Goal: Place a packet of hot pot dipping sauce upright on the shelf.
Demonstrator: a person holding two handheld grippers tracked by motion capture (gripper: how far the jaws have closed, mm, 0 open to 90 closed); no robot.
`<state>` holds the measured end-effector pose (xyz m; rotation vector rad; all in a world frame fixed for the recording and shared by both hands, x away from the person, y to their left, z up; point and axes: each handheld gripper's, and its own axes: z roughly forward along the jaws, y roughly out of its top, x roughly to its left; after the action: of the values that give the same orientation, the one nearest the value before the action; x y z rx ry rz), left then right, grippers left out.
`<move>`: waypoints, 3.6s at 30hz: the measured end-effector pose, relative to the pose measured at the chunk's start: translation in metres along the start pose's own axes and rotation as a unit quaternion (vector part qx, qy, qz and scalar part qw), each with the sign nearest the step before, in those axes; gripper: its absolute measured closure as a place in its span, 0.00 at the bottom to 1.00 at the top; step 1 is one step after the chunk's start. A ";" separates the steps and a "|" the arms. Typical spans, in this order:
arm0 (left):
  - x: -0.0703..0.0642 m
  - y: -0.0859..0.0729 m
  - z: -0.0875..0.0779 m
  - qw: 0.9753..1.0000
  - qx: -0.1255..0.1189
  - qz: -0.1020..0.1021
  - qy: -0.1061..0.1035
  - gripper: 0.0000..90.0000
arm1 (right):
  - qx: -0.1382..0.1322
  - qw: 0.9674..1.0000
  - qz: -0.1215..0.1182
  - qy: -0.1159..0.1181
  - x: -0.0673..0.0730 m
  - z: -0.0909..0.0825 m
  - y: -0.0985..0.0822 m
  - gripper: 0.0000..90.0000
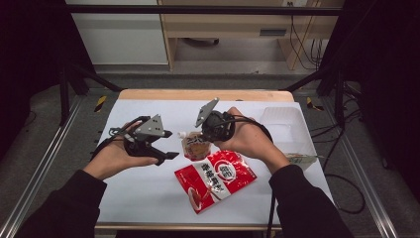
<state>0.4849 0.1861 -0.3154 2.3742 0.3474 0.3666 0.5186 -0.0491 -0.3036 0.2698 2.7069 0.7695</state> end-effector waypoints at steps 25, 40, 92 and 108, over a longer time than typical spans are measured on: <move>-0.006 -0.047 -0.007 0.998 0.025 -0.035 0.041 0.12 | 0.004 0.998 0.002 -0.062 -0.027 -0.074 -0.034 0.98; -0.004 -0.089 0.006 0.995 0.028 -0.091 0.039 0.09 | 0.001 0.995 0.026 -0.095 -0.050 -0.110 -0.074 0.98; -0.030 -0.180 0.016 0.979 0.005 -0.183 0.095 0.07 | 0.039 0.989 0.117 -0.076 -0.064 -0.099 -0.200 0.98; -0.032 -0.179 0.020 0.980 0.010 -0.178 0.088 0.07 | 0.040 0.987 0.146 -0.061 -0.066 -0.086 -0.218 0.97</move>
<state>0.4364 0.2915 -0.4563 2.2450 0.8487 0.4048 0.5300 -0.2906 -0.3356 0.7225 2.6158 0.6953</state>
